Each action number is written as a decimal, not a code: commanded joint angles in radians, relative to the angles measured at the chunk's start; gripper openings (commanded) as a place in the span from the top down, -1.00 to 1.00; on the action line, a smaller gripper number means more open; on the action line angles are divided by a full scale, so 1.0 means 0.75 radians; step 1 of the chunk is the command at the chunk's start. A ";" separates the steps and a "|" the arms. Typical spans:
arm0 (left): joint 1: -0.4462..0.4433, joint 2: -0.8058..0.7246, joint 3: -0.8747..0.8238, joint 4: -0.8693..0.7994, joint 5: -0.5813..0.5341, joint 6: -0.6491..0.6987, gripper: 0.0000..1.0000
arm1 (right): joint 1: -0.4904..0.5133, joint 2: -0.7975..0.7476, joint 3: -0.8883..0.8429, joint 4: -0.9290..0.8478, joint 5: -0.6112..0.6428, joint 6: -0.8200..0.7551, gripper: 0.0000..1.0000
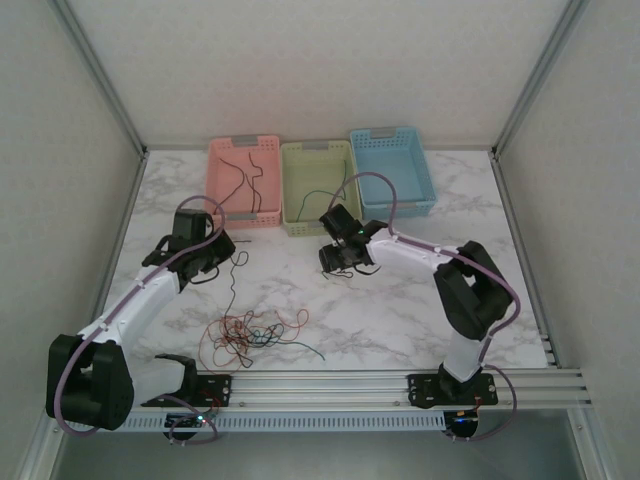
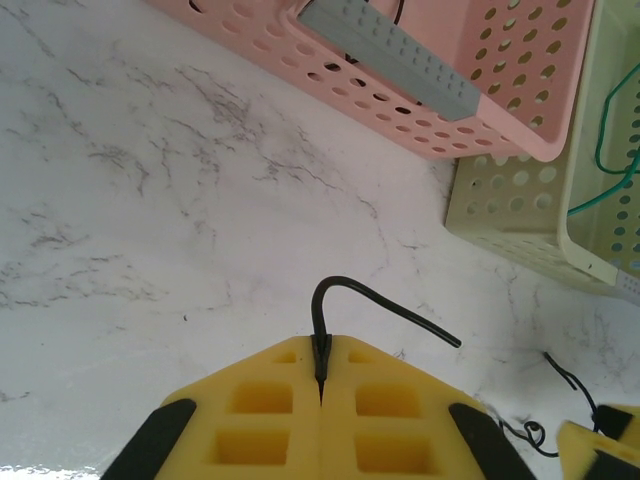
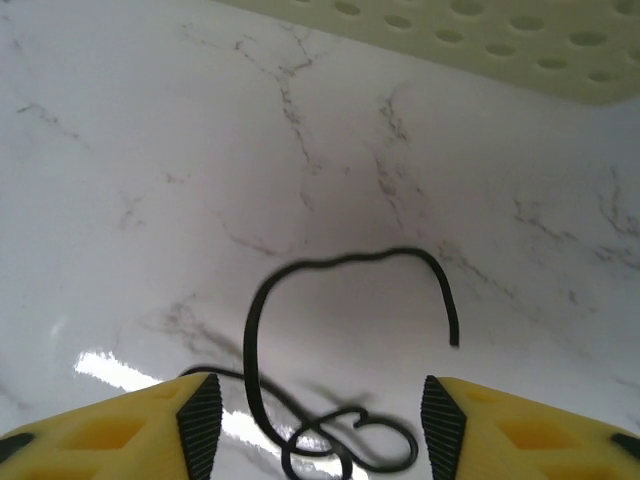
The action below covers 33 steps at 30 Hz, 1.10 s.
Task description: Untangle the cables
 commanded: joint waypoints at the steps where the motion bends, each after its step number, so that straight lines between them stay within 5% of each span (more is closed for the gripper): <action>1: 0.005 0.002 0.044 -0.027 0.013 0.009 1.00 | 0.019 0.051 0.071 -0.022 0.044 -0.088 -0.05; 8: 0.005 0.029 0.026 0.009 0.033 -0.008 1.00 | 0.018 -0.079 0.032 -0.030 0.056 -0.069 0.97; 17: 0.002 0.047 0.063 -0.007 0.032 0.007 1.00 | -0.014 -0.622 -0.092 0.076 -0.094 -0.002 1.00; 25: 0.003 0.051 0.049 0.008 0.040 -0.005 1.00 | -0.016 -0.789 0.012 0.068 -0.255 0.199 1.00; 29: 0.001 0.042 0.057 0.002 0.041 -0.011 1.00 | -0.155 -0.837 -0.017 0.246 -0.647 0.506 1.00; 33: 0.001 0.038 0.073 -0.013 0.037 -0.002 1.00 | -0.209 -0.847 0.017 0.367 -0.795 0.697 1.00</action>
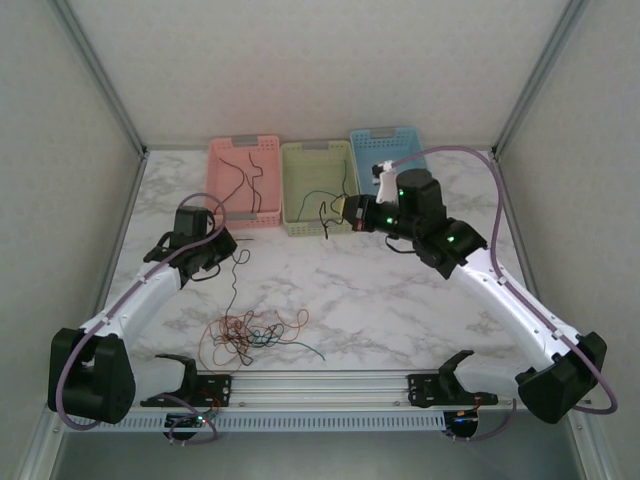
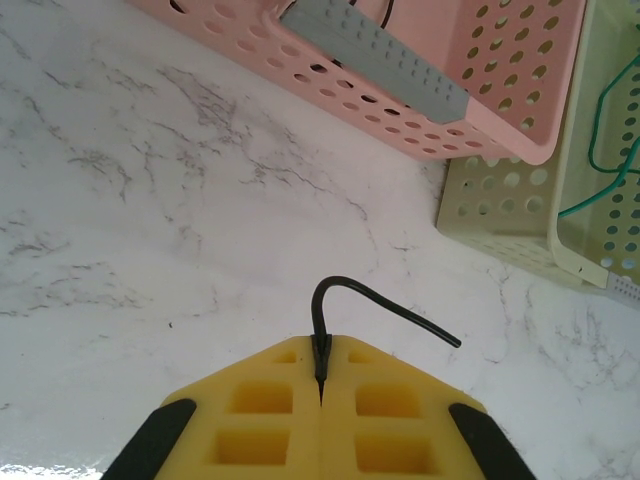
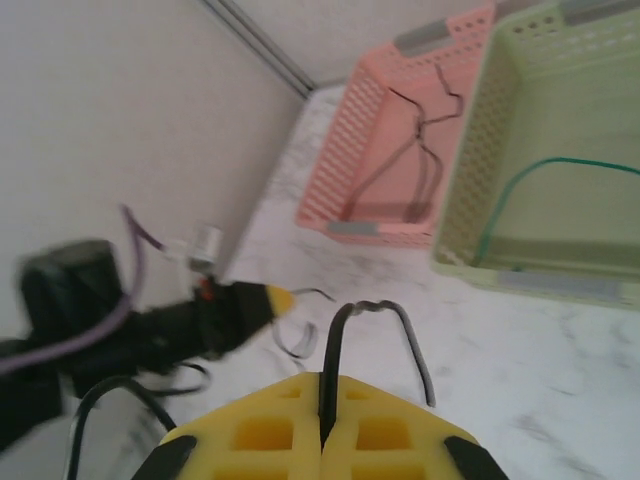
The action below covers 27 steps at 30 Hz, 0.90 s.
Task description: Untangle the cables
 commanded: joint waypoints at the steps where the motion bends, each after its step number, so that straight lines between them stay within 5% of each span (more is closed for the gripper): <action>1: 0.000 -0.004 0.046 -0.017 0.009 0.001 1.00 | -0.028 -0.030 0.055 0.145 -0.227 0.233 1.00; 14: -0.006 0.034 0.052 0.002 0.015 0.003 1.00 | -0.251 0.105 0.048 0.321 -0.411 0.424 1.00; 19: -0.009 0.056 0.062 0.016 0.030 0.001 1.00 | -0.338 0.347 0.311 -0.136 -0.008 0.086 1.00; 27: -0.013 0.036 0.066 -0.006 0.032 0.007 1.00 | -0.507 0.956 0.711 -0.277 0.380 -0.051 1.00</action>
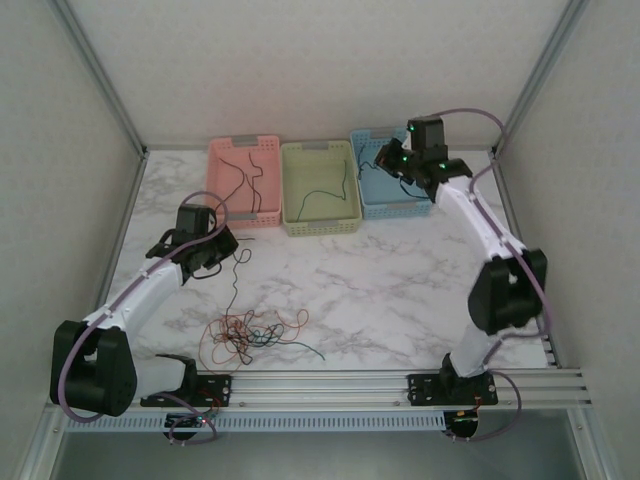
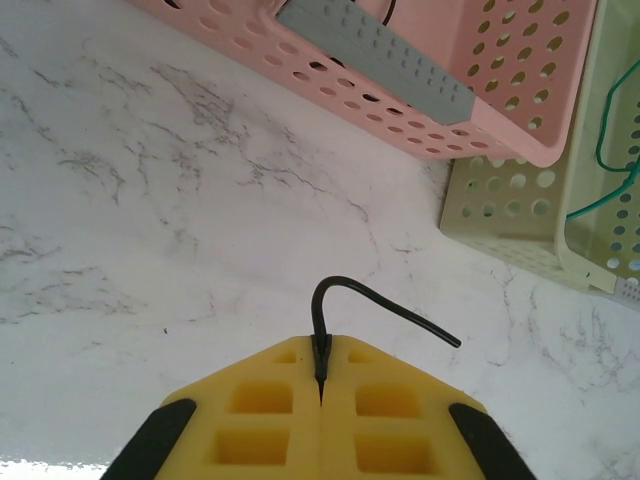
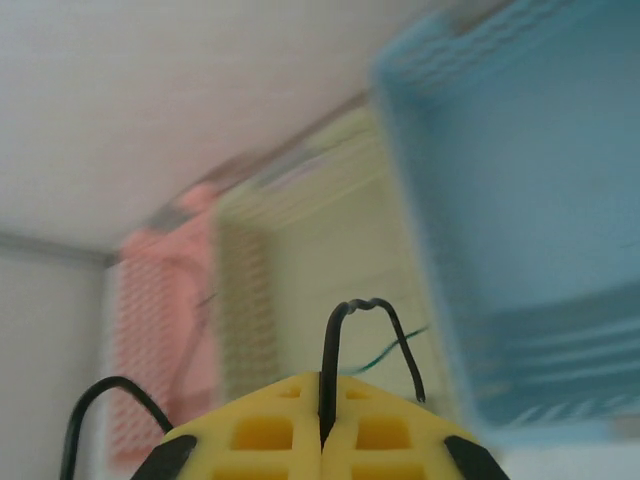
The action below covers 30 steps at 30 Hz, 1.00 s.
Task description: Untangle the cables
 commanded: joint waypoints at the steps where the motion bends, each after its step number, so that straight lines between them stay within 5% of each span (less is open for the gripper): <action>1: -0.009 -0.015 0.044 -0.011 0.029 0.007 1.00 | -0.058 0.285 0.250 -0.178 0.178 -0.090 1.00; 10: -0.013 -0.036 0.056 -0.052 0.028 0.016 1.00 | -0.104 0.824 0.917 -0.453 0.319 -0.072 0.97; 15: -0.015 -0.045 0.070 -0.081 0.024 0.028 1.00 | -0.104 0.901 1.067 -0.510 0.316 -0.126 0.09; 17: -0.014 -0.054 0.072 -0.090 0.017 0.034 1.00 | -0.104 0.863 1.052 -0.524 0.294 -0.148 -0.06; 21: -0.015 -0.054 0.068 -0.084 0.030 0.031 1.00 | -0.096 0.643 0.858 -0.531 0.093 -0.229 -0.07; 30: -0.016 -0.129 0.017 -0.072 0.025 0.013 1.00 | 0.211 -0.210 -0.349 -0.059 -0.176 -0.325 0.05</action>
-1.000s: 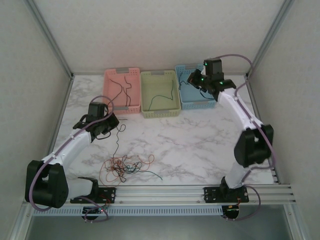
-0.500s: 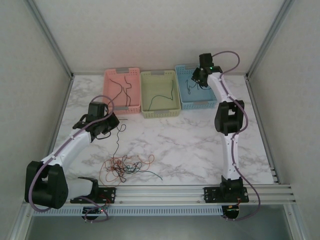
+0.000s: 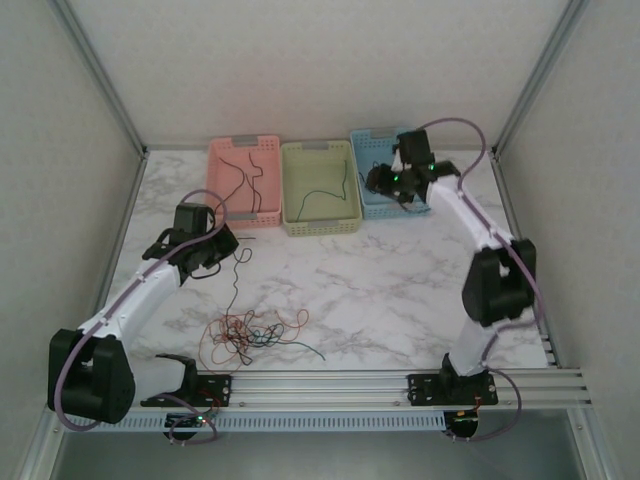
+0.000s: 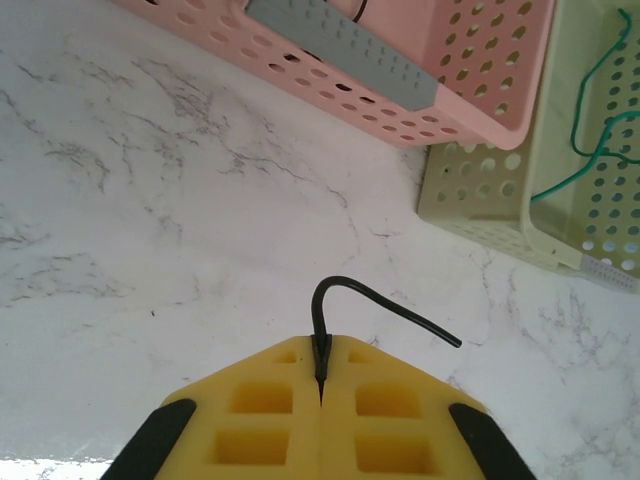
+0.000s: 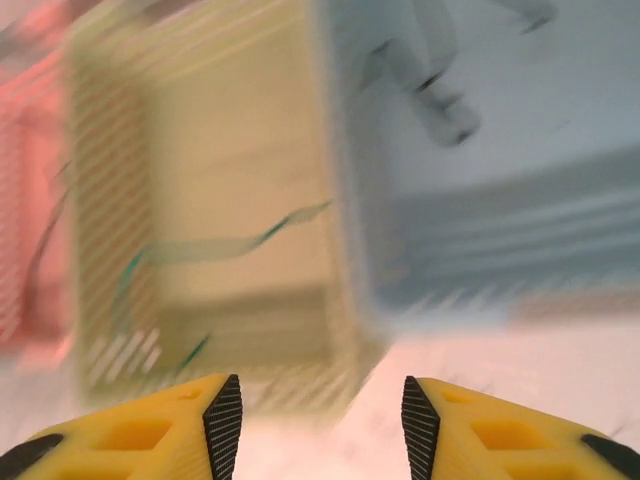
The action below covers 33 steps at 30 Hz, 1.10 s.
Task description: Untangle the cables
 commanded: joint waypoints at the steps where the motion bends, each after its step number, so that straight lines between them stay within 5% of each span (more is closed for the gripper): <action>1: -0.007 -0.081 -0.020 -0.001 -0.020 -0.004 1.00 | 0.153 -0.145 -0.248 0.178 -0.149 -0.059 0.06; 9: -0.007 -0.088 -0.036 0.008 -0.026 -0.025 1.00 | 0.514 -0.164 -0.523 0.154 -0.148 0.119 0.09; 15: -0.007 -0.095 -0.074 0.020 -0.028 -0.026 1.00 | 0.725 -0.101 -0.632 0.274 -0.230 0.241 -0.06; 20: -0.009 -0.089 -0.098 0.046 -0.026 -0.037 1.00 | 0.788 0.025 -0.680 0.434 -0.295 0.432 -0.06; 28: -0.007 -0.093 -0.109 0.034 -0.035 -0.023 1.00 | 0.842 0.109 -0.632 0.392 -0.298 0.444 0.02; 33: -0.007 -0.079 -0.108 0.045 -0.027 -0.027 1.00 | 0.843 0.131 -0.612 0.374 -0.300 0.435 0.37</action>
